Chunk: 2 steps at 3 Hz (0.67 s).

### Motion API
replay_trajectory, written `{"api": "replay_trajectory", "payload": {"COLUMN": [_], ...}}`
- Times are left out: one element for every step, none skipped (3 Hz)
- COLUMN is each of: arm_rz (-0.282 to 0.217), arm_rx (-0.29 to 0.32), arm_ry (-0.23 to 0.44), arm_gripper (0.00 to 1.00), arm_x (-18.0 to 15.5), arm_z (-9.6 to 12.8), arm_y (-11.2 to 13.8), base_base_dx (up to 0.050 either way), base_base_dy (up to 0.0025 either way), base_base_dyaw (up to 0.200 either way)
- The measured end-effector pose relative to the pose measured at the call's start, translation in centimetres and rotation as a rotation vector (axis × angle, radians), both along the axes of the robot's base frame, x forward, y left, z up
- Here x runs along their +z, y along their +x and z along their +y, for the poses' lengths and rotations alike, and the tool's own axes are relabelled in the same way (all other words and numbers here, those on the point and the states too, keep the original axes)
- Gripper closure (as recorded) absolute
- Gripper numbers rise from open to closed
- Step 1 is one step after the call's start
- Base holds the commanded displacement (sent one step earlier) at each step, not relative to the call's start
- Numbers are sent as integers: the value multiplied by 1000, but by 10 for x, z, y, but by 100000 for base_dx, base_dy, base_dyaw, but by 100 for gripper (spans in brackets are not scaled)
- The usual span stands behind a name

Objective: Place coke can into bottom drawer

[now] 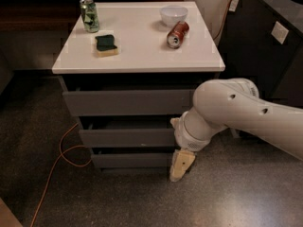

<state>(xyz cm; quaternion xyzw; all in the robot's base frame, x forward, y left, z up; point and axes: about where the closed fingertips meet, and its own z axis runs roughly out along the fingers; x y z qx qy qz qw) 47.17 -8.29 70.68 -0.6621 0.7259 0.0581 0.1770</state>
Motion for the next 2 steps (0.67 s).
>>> {"api": "replay_trajectory", "payload": {"arm_rz": [-5, -5], "arm_rx": [14, 26], "arm_ry": [9, 11], "arm_gripper": [0, 0], "arm_x": [-41, -86], "arm_z": [4, 6], "arm_y": [13, 21], "base_base_dx": [0, 0], "base_base_dy": [0, 0], "base_base_dyaw": [0, 0]}}
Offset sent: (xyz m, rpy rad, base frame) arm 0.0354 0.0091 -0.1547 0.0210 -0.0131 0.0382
